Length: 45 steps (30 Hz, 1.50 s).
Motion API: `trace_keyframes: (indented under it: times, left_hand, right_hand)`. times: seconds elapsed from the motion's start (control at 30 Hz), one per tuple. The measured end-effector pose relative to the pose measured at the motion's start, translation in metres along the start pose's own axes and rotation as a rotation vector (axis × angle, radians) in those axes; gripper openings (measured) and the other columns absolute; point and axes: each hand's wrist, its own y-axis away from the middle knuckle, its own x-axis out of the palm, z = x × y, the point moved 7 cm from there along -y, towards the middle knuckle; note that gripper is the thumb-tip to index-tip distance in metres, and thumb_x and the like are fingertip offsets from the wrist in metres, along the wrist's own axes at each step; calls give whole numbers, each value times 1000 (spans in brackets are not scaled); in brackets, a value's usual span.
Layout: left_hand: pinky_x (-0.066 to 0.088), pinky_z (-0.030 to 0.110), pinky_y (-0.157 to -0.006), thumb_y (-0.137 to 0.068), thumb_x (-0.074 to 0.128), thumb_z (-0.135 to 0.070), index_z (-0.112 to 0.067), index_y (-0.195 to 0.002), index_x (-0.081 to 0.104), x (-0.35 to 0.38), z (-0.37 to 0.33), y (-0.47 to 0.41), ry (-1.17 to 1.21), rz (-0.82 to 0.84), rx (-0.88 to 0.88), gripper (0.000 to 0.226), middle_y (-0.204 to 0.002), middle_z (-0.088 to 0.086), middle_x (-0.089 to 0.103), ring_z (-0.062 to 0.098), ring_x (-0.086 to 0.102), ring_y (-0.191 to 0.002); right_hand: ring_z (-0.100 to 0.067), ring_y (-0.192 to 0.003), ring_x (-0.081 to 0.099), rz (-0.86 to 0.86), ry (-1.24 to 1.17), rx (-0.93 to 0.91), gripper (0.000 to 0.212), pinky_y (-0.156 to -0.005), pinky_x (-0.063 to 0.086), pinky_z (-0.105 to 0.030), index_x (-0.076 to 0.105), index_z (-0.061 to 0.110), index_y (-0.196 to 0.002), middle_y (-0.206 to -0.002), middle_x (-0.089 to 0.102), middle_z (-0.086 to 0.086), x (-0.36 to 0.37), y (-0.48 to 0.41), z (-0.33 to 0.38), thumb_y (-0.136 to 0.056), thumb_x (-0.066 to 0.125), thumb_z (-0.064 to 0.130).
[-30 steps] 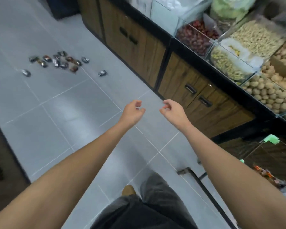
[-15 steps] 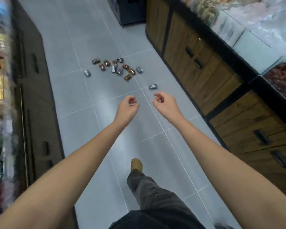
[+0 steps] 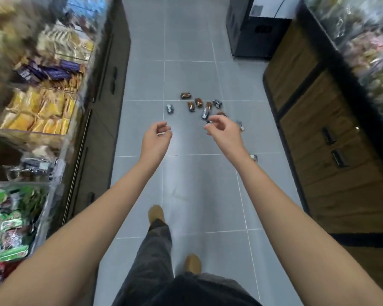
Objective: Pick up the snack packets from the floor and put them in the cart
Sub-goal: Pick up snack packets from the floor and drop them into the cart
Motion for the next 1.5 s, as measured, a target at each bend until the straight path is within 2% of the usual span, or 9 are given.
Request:
trace_keyframes:
  times: [0.17, 0.33, 0.47, 0.57, 0.7, 0.87, 1.0, 1.17, 1.5]
  left_hand:
    - [41, 3, -61, -93, 51, -8, -8, -125, 52, -19, -1, -99, 38, 9, -54, 33, -111, 0, 58, 10, 53, -91]
    - [41, 13, -68, -93, 51, -9, -10, -125, 52, -33, -28, -203, 76, 27, -83, 32, -110, -2, 58, 7, 54, -89]
    - [43, 22, -84, -92, 53, -11, -12, -124, 53, -38, -57, -280, 68, 65, -71, 32, -109, -4, 58, 10, 53, -97]
    - [42, 29, -96, -92, 54, -13, -14, -124, 53, -37, -66, -330, 28, 91, -86, 32, -110, -5, 59, 10, 54, -101]
    - [41, 29, -96, -92, 55, -13, -11, -125, 54, -19, -72, -393, -43, 160, -102, 33, -112, -2, 58, 12, 54, -103]
    - [39, 27, -89, -93, 55, -14, -8, -127, 51, 19, -66, -478, -121, 213, -144, 35, -125, 6, 58, 15, 53, -102]
    - [39, 27, -91, -92, 56, -15, -7, -128, 50, 54, -62, -553, -180, 226, -206, 38, -128, 8, 57, 19, 54, -108]
    - [39, 34, -102, -90, 59, -16, -8, -134, 44, 91, -50, -652, -218, 200, -350, 47, -133, 10, 52, 25, 51, -123]
    - [30, 31, -108, -90, 61, -24, -7, -146, 26, 155, 27, -799, -282, 166, -515, 69, -148, 11, 33, 24, 37, -135]
  right_hand:
    - [-12, -75, 61, 61, -66, 72, 19, -69, 44, -18, 58, 15, -105, -92, 64, -6, 47, -84, 17, -87, 59, 8]
    - [-7, -72, 63, -14, -147, 171, 20, -66, 45, -22, 60, 17, -105, -90, 65, -2, 79, -171, 36, -86, 62, 12]
    - [0, -64, 61, -89, -202, 195, 19, -59, 43, -16, 61, 17, -105, -86, 64, 2, 90, -232, 55, -87, 61, 12]
    - [5, -58, 60, -109, -214, 199, 17, -64, 44, -20, 60, 15, -104, -84, 64, 2, 96, -272, 66, -88, 59, 9]
    - [-5, -68, 60, -133, -233, 199, 18, -65, 43, -21, 58, 11, -108, -91, 64, -5, 96, -331, 72, -91, 56, 7]
    - [-9, -73, 60, -122, -204, 222, 15, -64, 43, -19, 58, 21, -97, -96, 65, -8, 99, -426, 55, -89, 59, 8]
    - [-13, -80, 64, -118, -178, 273, 19, -64, 46, -14, 60, 17, -107, -97, 67, -8, 97, -517, 36, -89, 60, 10]
    - [-21, -95, 64, -62, -63, 322, 21, -88, 51, -37, 63, 17, -106, -97, 67, -4, 98, -629, 14, -86, 64, 14]
    - [-4, -69, 50, 12, 46, 465, 30, -56, 38, -3, 57, 5, -119, -80, 55, 10, 153, -795, -62, -90, 51, 3]
